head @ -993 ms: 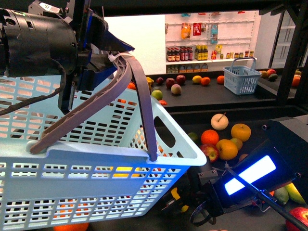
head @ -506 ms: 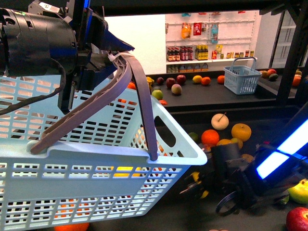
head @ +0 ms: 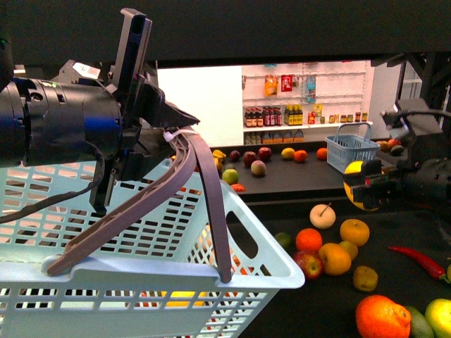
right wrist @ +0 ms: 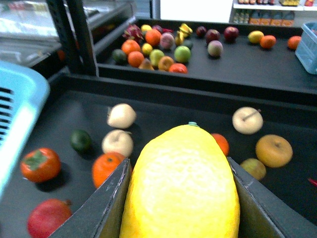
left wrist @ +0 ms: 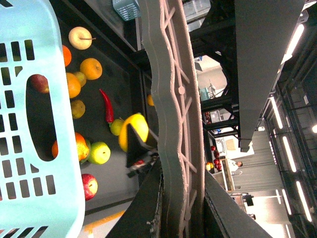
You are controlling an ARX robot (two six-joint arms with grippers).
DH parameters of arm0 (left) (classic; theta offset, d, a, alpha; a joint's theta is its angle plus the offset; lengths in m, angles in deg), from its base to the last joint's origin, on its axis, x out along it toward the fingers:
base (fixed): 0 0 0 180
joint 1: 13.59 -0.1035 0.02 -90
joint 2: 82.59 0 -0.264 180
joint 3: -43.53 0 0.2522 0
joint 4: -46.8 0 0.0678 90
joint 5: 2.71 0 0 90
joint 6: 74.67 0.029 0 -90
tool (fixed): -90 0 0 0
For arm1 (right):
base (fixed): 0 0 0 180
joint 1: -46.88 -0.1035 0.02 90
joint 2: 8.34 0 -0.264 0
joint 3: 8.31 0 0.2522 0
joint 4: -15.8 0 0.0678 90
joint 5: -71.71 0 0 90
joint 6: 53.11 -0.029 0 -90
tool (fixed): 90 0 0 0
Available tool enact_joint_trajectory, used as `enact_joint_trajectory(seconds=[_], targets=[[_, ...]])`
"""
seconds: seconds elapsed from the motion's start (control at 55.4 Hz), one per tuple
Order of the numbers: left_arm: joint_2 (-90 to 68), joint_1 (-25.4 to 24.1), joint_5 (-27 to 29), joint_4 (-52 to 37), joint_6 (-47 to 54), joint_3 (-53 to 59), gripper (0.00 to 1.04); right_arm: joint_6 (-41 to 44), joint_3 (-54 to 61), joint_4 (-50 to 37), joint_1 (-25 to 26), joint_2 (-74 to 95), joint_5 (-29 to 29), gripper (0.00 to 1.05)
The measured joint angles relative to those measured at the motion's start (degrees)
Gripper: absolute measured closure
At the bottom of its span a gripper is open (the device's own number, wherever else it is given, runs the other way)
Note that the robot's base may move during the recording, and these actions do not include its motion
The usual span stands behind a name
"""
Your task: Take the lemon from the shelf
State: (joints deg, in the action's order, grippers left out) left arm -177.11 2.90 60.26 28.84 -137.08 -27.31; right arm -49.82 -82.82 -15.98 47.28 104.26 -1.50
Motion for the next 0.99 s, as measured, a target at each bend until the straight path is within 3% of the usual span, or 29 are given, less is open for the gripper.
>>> enact_joint_trajectory(seconds=[0.217,0.524,0.993], targets=[[0.0,0.0,0.0,0.0,0.0,0.0,0.92,-6.0,5.7,2.1,-6.6,-10.3,2.4,0.55],[0.0,0.0,0.0,0.0,0.0,0.0,0.92,-10.3,7.4,3.6,-16.3,-10.2,0.7,0.55],[0.0,0.0,-0.2,0.0,0.0,0.0,0.92,-11.8,5.6,4.5,-20.8,-3.5,-2.6,0.55]])
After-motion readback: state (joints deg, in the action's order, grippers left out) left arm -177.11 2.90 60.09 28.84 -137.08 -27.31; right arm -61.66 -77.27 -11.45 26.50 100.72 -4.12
